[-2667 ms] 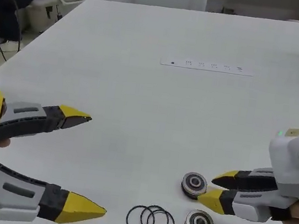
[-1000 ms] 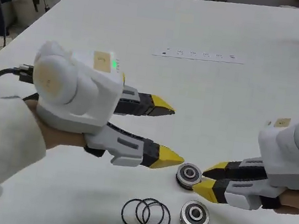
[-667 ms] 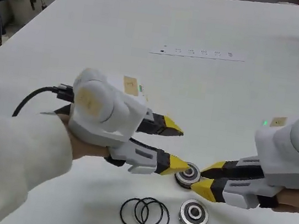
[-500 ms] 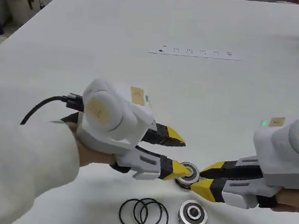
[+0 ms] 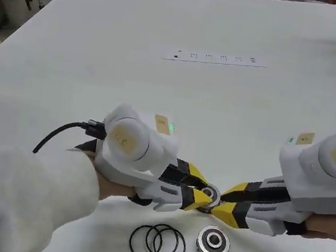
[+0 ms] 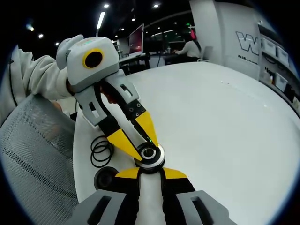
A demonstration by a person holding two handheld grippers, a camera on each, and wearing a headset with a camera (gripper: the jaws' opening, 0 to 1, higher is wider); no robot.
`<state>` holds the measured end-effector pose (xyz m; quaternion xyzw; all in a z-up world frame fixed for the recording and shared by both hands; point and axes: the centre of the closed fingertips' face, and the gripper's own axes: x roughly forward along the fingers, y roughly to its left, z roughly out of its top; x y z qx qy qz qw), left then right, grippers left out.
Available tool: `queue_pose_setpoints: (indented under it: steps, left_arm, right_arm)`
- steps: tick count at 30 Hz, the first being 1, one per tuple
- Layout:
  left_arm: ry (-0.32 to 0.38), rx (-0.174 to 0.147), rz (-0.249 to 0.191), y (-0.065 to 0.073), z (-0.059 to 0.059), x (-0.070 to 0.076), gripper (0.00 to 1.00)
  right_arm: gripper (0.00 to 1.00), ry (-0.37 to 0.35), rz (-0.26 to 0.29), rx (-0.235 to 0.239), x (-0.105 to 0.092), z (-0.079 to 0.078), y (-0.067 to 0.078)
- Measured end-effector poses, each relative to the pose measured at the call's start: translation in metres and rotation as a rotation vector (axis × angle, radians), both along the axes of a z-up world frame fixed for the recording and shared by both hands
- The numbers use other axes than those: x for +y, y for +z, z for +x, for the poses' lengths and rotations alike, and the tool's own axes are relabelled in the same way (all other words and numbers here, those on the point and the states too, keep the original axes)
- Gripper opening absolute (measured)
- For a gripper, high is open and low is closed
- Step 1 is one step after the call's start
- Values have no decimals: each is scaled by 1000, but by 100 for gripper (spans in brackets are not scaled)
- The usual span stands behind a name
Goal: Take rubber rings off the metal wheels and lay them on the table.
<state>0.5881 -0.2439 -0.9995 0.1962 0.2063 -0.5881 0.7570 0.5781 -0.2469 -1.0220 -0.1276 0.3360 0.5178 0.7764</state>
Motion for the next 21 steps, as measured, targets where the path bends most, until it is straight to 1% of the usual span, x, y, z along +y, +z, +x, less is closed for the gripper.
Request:
queue_pose_setpoints:
  steps: [1, 3, 5, 6, 7, 8, 9, 11, 12, 13, 14, 16, 18, 19, 20, 21]
  left_arm:
    - [-1, 3, 2, 0, -2, 0, 14]
    - [0, -1, 0, 0, -3, 1, 14]
    - [2, 4, -3, 1, -2, 1, 14]
    - [0, 2, -2, 1, -3, 1, 14]
    - [-1, 1, -1, 1, -3, 1, 14]
    - [-2, 4, -2, 1, -4, 1, 14]
    - [-4, 3, -1, 1, -4, 1, 14]
    - [0, 5, 1, 0, -3, 0, 14]
    - [-6, -4, 5, 1, -4, 0, 14]
    - [-9, -7, 7, 0, -4, 0, 14]
    - [-8, -6, 7, 0, -4, 1, 14]
    - [-11, -6, 7, 0, -4, 1, 14]
    - [-12, -3, 5, -1, -4, 1, 13]
    - [-14, -6, 6, -1, -4, 1, 13]
    - [-14, -7, 6, -1, -4, 1, 13]
    - [-12, -6, 5, -1, -4, 1, 13]
  right_arm:
    - [13, 1, -4, -4, 0, 0, 0]
    - [13, 14, -8, -15, 0, 1, -1]
    - [11, 11, -8, -11, -1, 1, -1]
    - [8, 21, -18, -14, -2, 0, -1]
    - [3, 39, -33, -48, -5, 2, 0]
    - [0, 45, -22, -102, -3, 7, 3]
    - [0, 40, -28, -61, -3, 1, 0]
    - [0, 37, -32, -55, -2, 2, 1]
    - [0, 25, -31, -46, -3, 2, 0]
    - [0, -6, -20, -21, -3, 2, 0]
    - [0, -45, 1, 16, -4, 3, 0]
    - [0, -89, 26, 66, -5, 5, 0]
    - [0, -131, 58, 102, -7, 7, 1]
    - [0, -146, 78, 106, -7, 9, 3]
    - [0, -168, 97, 133, -9, 9, 4]
    - [0, -188, 112, 123, -10, 13, 6]
